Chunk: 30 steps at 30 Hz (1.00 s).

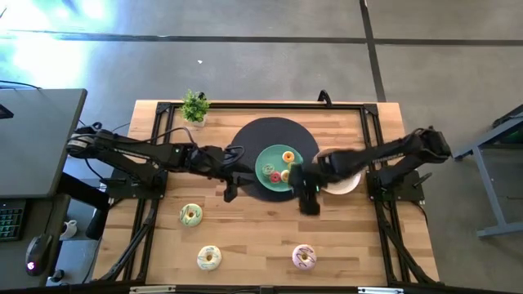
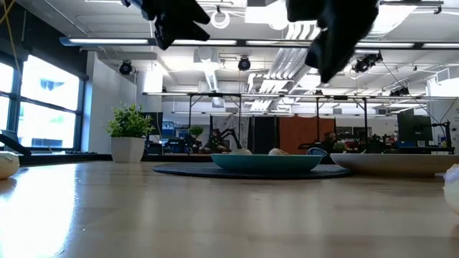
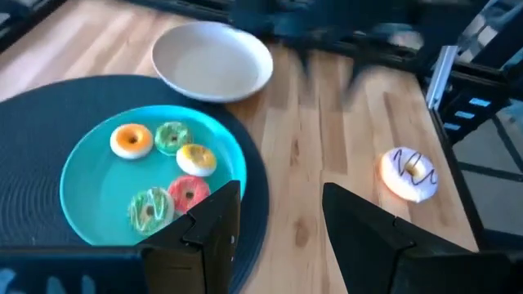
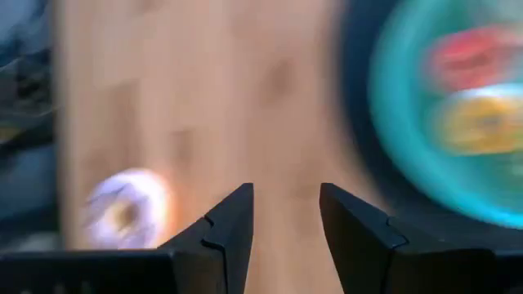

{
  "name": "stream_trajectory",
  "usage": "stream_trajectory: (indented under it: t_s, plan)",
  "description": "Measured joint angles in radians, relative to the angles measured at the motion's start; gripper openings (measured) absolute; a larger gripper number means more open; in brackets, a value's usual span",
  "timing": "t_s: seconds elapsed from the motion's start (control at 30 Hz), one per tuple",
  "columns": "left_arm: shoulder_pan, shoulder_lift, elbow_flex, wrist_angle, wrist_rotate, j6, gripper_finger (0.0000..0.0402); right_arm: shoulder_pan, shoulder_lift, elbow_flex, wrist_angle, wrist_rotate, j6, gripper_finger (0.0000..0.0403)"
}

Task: Pick & Place donuts
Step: Put the big purple donut into the light brown plate

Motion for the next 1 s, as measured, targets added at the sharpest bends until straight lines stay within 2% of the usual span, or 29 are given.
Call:
stream_trajectory:
  t_s: [0.13, 0.33, 0.47, 0.7, 0.8, 1.0]
  plan:
    - [0.000, 0.000, 0.001, 0.015, 0.000, 0.017, 0.0174, 0.167, 0.001, -0.094, 0.151, -0.010, 0.091, 0.0138]
    - [0.000, 0.015, 0.002, 0.023, 0.000, 0.016, 0.0174, 0.349, 0.002, -0.290, 0.489, 0.108, 0.325, 0.0138]
    - [0.000, 0.016, 0.002, 0.018, -0.002, 0.015, 0.0174, 0.406, 0.011, -0.414, 0.694, 0.149, 0.452, 0.0138]
    - [0.000, 0.016, 0.002, 0.019, 0.001, 0.012, 0.0174, 0.464, 0.017, -0.576, 0.949, 0.268, 0.463, 0.0138]
    - [0.000, 0.016, 0.002, 0.011, 0.001, 0.011, 0.0174, 0.481, 0.047, -0.602, 1.042, 0.289, 0.470, 0.0138]
    - [0.000, 0.016, 0.002, 0.011, 0.001, 0.014, 0.0174, 0.509, 0.160, -0.583, 1.196, 0.265, 0.471, 0.0138]
